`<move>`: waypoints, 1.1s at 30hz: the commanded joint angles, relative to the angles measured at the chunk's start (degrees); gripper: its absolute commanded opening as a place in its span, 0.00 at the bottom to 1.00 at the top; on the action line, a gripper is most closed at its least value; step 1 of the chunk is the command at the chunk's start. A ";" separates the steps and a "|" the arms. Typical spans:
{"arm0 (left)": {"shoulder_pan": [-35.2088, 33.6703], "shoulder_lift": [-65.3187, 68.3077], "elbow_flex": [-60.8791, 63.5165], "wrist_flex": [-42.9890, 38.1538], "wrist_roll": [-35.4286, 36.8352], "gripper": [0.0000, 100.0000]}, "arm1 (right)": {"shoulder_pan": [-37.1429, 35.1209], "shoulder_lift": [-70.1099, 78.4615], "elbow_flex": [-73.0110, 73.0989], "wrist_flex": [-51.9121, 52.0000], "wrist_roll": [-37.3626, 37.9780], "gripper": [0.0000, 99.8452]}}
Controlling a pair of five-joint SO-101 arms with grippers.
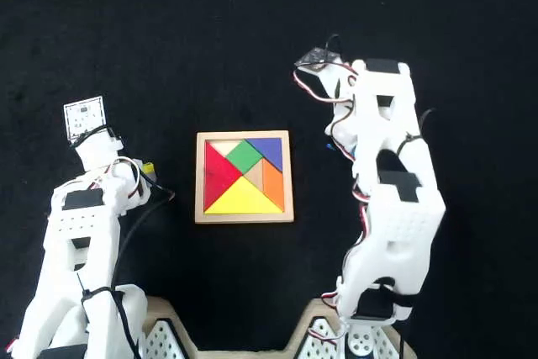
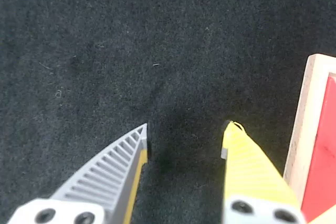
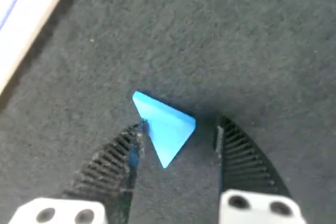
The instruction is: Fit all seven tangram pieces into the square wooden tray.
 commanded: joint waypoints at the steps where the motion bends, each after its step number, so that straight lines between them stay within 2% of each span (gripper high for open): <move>1: 0.40 -1.23 -0.13 -1.05 0.09 0.23 | 2.11 2.59 -6.46 0.97 0.26 0.21; 11: 0.57 -1.23 -0.13 -1.05 0.09 0.23 | 2.64 10.07 -14.99 8.18 0.62 0.21; 18: 0.75 -1.23 -0.13 -1.05 0.09 0.23 | 2.64 9.01 -15.08 10.29 2.20 0.07; 25: 0.75 -1.23 -0.13 -1.05 0.09 0.23 | 2.37 1.45 -14.55 14.77 2.29 0.05; 27: 0.75 -1.23 -0.13 -1.05 0.09 0.23 | 1.23 -1.71 -14.55 15.65 2.29 0.01; 33: 0.40 -1.32 -0.13 -0.97 0.09 0.23 | -6.68 -11.38 -14.46 17.41 2.29 0.01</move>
